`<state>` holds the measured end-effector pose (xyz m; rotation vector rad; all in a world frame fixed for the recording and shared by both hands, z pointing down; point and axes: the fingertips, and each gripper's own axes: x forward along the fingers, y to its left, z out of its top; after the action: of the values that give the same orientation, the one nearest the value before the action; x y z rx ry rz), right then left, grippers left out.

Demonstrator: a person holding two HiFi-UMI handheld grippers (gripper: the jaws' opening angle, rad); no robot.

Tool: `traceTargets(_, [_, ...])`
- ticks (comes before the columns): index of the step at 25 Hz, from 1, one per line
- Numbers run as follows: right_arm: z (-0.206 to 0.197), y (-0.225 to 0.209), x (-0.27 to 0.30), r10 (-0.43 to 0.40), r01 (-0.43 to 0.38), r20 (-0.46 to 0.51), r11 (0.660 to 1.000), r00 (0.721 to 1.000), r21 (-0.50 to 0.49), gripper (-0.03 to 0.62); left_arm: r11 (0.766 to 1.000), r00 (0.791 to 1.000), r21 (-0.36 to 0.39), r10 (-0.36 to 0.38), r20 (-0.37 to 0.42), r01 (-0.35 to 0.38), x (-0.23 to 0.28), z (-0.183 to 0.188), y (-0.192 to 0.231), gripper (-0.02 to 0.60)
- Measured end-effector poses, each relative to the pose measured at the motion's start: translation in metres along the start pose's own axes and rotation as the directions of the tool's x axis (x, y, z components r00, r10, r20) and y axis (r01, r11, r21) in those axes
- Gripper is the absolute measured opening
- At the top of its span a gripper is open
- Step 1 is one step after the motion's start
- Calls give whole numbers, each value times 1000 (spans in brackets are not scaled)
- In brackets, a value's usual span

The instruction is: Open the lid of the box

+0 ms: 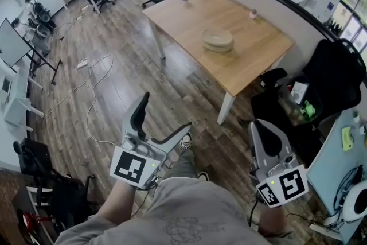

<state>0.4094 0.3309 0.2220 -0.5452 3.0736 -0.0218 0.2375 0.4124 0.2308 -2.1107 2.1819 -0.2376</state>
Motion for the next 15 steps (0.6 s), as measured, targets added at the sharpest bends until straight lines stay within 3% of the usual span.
traceTargets(5, [-3, -13, 27, -3, 3, -5, 1000, 1000, -9, 11, 1000, 1000, -2, 1, -2, -1, 23, -8, 23, 494])
traceTargets(8, [5, -20, 49, -3, 3, 40, 1000, 999, -8, 14, 1000, 1000, -7, -5, -11, 5, 39, -14, 41, 494])
traceTargets(10, [10, -23, 67, 6, -5, 54, 1000, 999, -18, 113, 1000, 1000, -12, -7, -16, 7, 50, -18, 56, 494])
traceTargets(11, [10, -26, 78, 8, -7, 52, 1000, 999, -22, 133, 1000, 1000, -15, -8, -18, 7, 57, -21, 64, 494])
traceTargets(15, [5, -44, 122, 1, -1, 13, 1000, 1000, -21, 135, 1000, 999, -25, -16, -40, 15, 87, -33, 98, 494])
